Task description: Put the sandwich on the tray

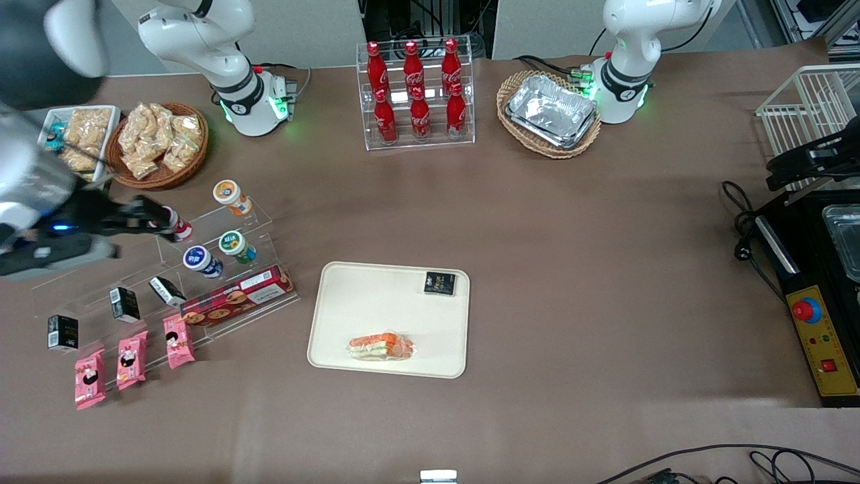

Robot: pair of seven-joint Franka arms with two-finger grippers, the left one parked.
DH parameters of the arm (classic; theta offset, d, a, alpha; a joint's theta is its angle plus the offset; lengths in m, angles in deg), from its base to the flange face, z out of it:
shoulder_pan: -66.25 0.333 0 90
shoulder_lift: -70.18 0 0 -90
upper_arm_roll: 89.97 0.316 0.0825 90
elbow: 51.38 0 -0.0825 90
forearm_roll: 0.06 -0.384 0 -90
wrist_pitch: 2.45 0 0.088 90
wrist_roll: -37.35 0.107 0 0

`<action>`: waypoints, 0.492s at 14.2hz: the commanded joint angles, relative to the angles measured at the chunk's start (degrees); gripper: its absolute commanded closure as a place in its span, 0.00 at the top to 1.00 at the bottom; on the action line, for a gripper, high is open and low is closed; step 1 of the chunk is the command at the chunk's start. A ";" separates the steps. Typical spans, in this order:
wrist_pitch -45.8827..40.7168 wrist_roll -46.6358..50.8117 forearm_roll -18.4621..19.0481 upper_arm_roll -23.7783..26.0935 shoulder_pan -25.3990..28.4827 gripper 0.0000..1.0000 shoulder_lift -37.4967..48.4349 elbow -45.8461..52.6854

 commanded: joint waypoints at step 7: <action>0.35 -4.55 1.23 9.17 -19.59 1.00 2.28 -2.57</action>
